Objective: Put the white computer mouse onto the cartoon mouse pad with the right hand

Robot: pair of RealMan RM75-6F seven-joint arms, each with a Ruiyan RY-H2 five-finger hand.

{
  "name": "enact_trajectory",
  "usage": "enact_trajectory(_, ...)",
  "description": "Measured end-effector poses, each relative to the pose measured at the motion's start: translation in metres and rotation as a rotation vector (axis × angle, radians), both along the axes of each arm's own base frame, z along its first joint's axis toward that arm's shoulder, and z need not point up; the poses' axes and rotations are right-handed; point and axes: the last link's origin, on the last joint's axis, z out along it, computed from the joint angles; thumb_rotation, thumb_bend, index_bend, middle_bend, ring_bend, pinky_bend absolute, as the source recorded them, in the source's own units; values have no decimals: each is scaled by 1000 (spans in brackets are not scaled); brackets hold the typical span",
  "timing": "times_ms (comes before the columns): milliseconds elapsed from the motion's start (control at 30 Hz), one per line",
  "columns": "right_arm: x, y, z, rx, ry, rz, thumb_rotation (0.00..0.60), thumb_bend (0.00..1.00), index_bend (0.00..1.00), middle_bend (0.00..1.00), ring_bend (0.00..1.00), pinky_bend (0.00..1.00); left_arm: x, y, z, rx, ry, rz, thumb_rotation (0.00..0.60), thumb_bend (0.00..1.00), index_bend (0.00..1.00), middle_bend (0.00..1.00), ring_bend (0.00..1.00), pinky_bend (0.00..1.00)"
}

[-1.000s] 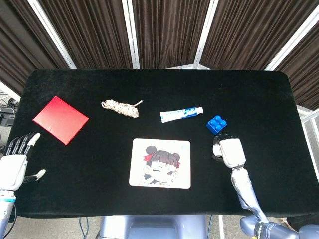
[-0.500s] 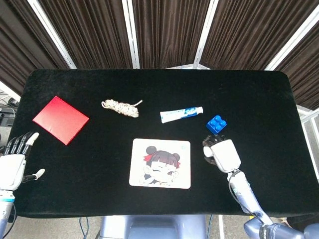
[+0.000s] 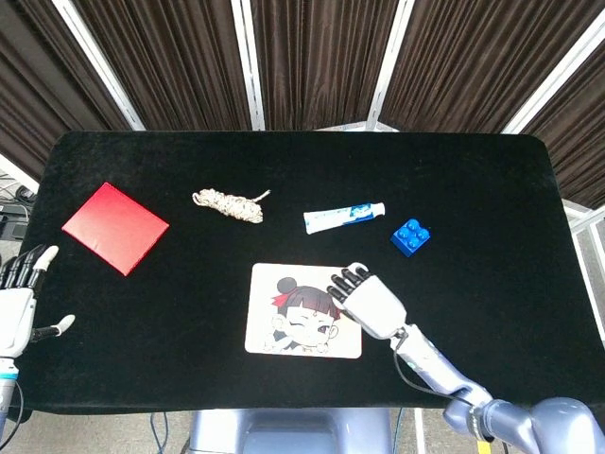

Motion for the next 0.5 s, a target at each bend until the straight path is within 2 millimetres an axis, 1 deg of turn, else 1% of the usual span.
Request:
enact_trajectory(300,14,-10,-27,16,101,109,600,73,678,637,475,571,-4,3,6,19,-20,22,600,170,0,0,0,0)
enact_trajectory(500,17,-7,-44,57,177,198,600,71,678,638,475,567,-6,5,7,24,-25,31,600,168,0,0,0,0)
